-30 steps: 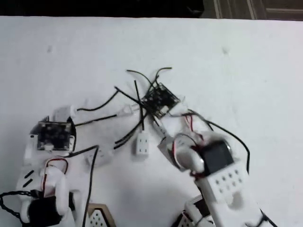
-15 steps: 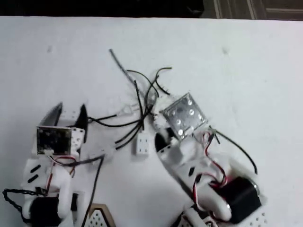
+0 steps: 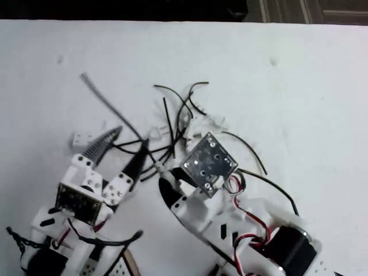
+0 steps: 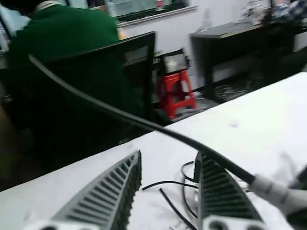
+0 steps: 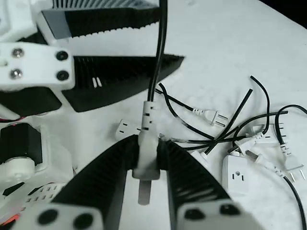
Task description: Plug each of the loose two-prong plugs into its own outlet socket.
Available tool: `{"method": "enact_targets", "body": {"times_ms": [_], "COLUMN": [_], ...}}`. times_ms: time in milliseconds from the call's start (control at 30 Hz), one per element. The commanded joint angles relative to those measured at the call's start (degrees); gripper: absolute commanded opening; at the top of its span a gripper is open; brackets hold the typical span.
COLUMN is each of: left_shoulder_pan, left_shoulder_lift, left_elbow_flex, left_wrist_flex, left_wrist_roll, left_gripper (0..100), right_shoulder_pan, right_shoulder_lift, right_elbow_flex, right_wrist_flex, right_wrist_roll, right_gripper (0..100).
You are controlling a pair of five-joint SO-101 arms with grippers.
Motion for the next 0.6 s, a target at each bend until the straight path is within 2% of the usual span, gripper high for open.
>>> {"method": "enact_targets", "body": {"times_ms": [0,167,300,467,567], "left_shoulder_pan": [6.8,12.4,15.9,16.1,16.0], "left_shoulder_lift": [0.0,0.0,0.0,0.0,0.0], "left_elbow_flex": [-2.2,-3.1,-4.7,-6.6,-6.6], "left_wrist_flex": [-1.4,-1.3,2.0,5.1,5.7], "left_wrist_roll": [0.6,0.4,0.2,0.0,-4.5], "left_gripper": [19,19,19,19,19], "right_shoulder_pan": [-1.0,-0.8,-0.7,-0.7,-0.7], "right_shoulder_lift": [0.1,0.1,0.1,0.1,0.1], "right_elbow_flex": [1.5,6.5,6.9,6.9,6.9], "right_wrist_flex": [-3.2,-7.4,-8.0,-8.0,-8.0], "right_wrist_roll": [0.1,0.2,0.3,0.3,0.3], "right_gripper": [1.7,1.7,1.7,1.7,1.7]}}
